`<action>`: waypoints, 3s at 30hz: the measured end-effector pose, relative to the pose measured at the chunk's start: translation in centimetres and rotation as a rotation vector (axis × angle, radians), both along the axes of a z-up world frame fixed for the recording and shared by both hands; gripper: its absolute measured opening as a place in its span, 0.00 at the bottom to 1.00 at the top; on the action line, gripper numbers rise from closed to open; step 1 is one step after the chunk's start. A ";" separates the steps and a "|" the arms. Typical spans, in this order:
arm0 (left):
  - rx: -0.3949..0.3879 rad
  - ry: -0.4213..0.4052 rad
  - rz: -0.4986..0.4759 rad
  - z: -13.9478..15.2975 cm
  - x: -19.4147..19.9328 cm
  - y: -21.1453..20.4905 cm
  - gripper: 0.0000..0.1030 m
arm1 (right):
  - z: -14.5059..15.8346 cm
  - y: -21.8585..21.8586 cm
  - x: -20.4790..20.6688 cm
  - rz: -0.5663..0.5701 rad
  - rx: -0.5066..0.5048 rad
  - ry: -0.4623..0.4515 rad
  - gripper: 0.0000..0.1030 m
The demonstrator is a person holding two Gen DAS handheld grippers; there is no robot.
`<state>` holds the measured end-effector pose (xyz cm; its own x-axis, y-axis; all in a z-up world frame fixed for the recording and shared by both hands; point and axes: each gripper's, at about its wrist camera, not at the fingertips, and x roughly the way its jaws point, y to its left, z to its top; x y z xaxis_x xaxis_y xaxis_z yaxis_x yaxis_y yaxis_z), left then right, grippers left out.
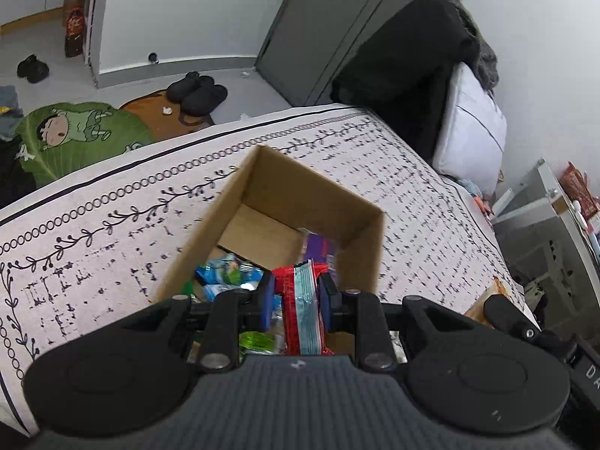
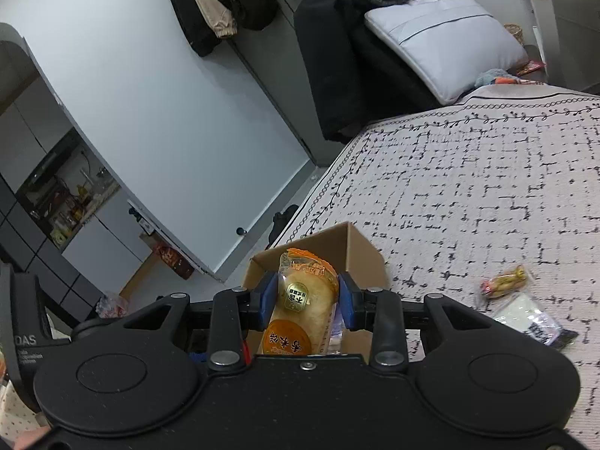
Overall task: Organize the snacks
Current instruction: 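Carry the red bar and bread roll over the box opening, then open both grippers to drop the red bar and bread roll into the box, then move both open grippers toward the white packet and gold candy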
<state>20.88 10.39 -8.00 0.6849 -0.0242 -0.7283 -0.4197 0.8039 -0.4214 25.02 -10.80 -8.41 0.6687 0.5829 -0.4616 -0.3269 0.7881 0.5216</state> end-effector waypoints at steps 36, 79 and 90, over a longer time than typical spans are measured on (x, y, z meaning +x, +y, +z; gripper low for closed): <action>-0.029 -0.006 -0.067 0.8 1.8 3.4 0.60 | 1.6 -1.0 -0.3 -0.094 -0.047 0.043 0.73; 0.149 -0.029 -0.198 5.2 -0.6 -10.1 1.00 | 1.8 -17.4 -1.0 -0.341 0.066 0.223 0.94; 0.148 0.049 -0.216 4.0 1.6 -13.4 1.00 | -3.6 -19.2 -0.1 -0.441 0.240 0.451 0.86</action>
<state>22.52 -3.06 -3.96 0.6393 -0.0570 -0.7668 -0.2483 0.9285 -0.2760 24.92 -30.04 -12.05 0.6395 0.4205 -0.6436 0.2902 0.6432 0.7085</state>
